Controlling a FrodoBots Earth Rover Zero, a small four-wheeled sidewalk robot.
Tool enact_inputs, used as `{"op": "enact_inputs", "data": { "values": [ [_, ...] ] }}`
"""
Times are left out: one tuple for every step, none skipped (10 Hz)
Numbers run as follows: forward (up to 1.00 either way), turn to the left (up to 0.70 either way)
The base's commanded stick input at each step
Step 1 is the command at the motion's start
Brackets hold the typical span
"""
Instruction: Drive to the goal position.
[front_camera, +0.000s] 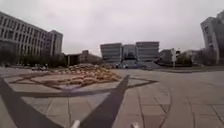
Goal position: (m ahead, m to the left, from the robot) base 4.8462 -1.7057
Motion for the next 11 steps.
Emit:
{"op": "enact_inputs", "data": {
  "values": [
    [1.0,-0.03],
    [1.0,-0.15],
    [1.0,-0.27],
    [1.0,-0.32],
    [1.0,-0.32],
    [1.0,-0.1],
    [1.0,0.0],
    [1.0,0.0],
    [1.0,0.0],
    [1.0,-0.11],
    [1.0,-0.21]
  ]
}}
